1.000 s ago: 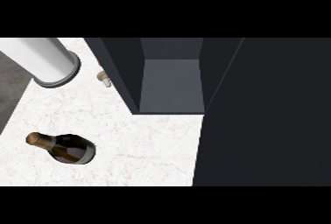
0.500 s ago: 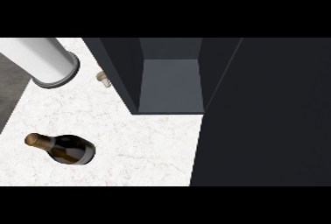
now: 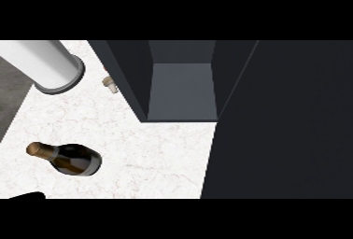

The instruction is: Pick up the wine, place it into the cabinet and close the cabinet

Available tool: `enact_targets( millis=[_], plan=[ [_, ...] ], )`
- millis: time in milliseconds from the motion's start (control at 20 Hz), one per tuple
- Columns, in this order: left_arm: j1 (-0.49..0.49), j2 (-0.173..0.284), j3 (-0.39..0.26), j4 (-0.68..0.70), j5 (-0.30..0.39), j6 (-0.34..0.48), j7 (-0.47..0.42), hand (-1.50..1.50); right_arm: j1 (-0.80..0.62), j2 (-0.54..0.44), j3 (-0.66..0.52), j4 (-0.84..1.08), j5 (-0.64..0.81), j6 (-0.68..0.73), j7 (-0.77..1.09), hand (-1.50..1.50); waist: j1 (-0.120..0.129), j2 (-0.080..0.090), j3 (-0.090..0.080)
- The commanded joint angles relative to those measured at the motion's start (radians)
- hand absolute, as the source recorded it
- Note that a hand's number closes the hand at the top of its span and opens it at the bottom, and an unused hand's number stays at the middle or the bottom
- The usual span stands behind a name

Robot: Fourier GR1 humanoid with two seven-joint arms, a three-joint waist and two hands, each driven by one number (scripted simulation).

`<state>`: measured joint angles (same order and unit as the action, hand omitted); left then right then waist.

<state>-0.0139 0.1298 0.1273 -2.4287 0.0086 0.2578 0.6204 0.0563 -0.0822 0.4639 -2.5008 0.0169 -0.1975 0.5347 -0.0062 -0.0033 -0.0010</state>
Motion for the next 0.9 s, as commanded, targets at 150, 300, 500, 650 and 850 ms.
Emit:
enact_targets(
  millis=[150, 300, 500, 650, 850],
  plan=[
    [0.115, -0.024, 0.055, 0.031, 0.074, -0.063, -0.120, -1.50, 0.016, -0.049, 0.001, -0.160, 0.095, -0.035, 0.054, -1.50, 0.003, -0.001, -0.001],
    [0.051, -0.027, 0.059, 0.155, 0.050, -0.051, -0.167, -1.50, -0.058, -0.063, 0.027, -0.187, 0.127, -0.059, 0.141, -1.50, -0.006, 0.000, -0.001],
    [0.083, -0.013, 0.104, 0.131, 0.115, -0.087, -0.163, -1.50, -0.017, -0.068, 0.085, -0.164, 0.149, -0.089, 0.095, -1.50, -0.001, -0.001, 0.000],
    [0.164, -0.056, 0.109, 0.236, 0.114, -0.132, -0.336, -1.50, -0.061, -0.097, 0.035, -0.204, 0.122, -0.104, 0.154, -1.50, -0.003, -0.002, -0.002],
    [0.191, -0.079, 0.104, 0.294, 0.101, -0.144, -0.399, -1.50, -0.036, -0.092, 0.139, -0.175, 0.196, -0.152, 0.122, -1.50, -0.005, -0.003, -0.001]
  ],
)
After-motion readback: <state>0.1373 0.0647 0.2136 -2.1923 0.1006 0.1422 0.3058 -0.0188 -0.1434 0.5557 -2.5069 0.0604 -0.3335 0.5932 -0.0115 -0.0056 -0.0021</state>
